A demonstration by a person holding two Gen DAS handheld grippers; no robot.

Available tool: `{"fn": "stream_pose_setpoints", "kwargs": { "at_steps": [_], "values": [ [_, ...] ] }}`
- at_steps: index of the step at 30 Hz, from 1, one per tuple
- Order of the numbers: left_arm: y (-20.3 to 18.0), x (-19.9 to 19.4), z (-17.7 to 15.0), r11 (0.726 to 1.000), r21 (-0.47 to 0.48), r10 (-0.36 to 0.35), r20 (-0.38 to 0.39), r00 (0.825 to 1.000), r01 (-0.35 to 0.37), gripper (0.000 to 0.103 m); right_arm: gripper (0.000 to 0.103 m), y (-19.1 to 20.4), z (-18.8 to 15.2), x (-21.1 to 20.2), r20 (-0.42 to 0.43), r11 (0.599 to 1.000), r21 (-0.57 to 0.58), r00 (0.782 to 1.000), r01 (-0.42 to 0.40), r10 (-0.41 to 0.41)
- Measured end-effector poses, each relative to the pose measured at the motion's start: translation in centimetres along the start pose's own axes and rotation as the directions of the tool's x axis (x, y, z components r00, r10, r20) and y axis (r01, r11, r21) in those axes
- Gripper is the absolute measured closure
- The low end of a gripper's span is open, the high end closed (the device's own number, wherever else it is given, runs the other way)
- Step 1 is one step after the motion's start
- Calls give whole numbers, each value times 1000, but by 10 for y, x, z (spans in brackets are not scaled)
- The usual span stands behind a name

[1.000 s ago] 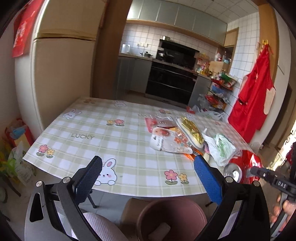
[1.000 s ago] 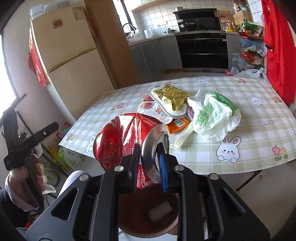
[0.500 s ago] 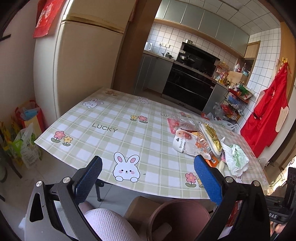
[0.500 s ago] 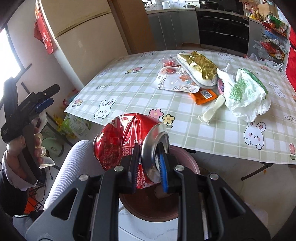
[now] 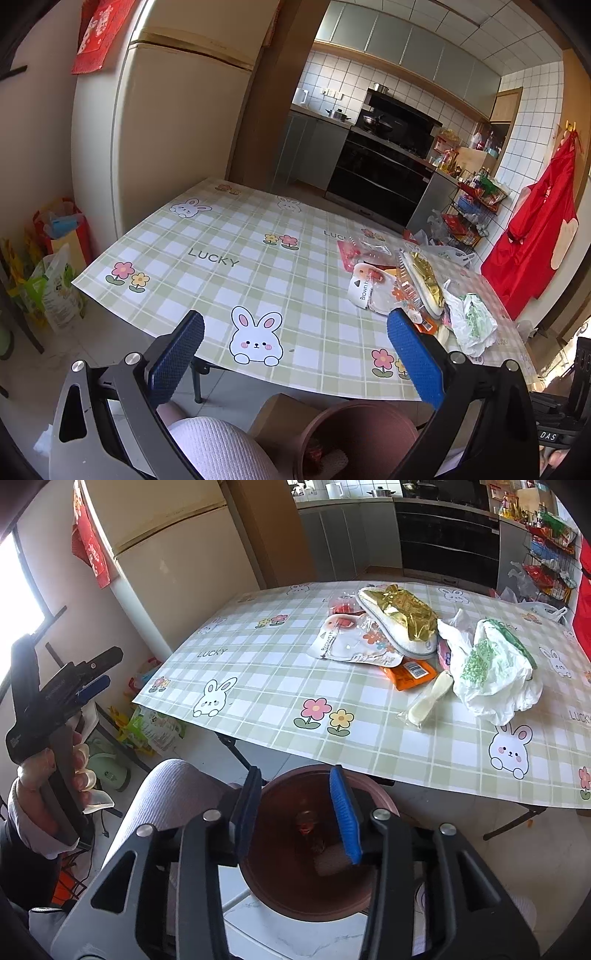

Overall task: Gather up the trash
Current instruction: 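Release the bubble wrap and the red can into the brown bin with both grippers, then grasp the green-and-white plastic bag with the right gripper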

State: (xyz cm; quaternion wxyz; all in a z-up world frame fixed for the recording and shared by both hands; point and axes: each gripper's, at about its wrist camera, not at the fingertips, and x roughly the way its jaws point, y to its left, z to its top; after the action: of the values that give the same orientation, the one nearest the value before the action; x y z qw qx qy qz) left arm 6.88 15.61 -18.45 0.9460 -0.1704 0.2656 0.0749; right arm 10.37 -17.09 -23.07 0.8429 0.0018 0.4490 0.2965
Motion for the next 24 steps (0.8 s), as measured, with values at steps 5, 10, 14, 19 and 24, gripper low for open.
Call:
{"fn": "stream_pose_setpoints", "kwargs": {
  "at_steps": [5,10,14,19,24],
  "values": [
    [-1,0,0,1000,0,3,0,1000,-3,6,28,-6,2,-7,38,999,24,999,29,-30],
    [-2,1,-2,1000,3,1,-6,1000,-1,6,8,-12,4,-14,78,997,42,995,60,-64],
    [-4,4,-5,1000,16,-1,-17,1000,1,6,6,-20,7,-20,107,993,45,988,105,-109],
    [-17,12,-7,998,64,-24,-35,999,26,6,6,-39,13,-31,142,983,61,974,172,-179],
    [-45,31,-5,988,133,-68,-69,995,77,6,6,-69,20,-41,171,969,107,956,221,-237]
  ]
}}
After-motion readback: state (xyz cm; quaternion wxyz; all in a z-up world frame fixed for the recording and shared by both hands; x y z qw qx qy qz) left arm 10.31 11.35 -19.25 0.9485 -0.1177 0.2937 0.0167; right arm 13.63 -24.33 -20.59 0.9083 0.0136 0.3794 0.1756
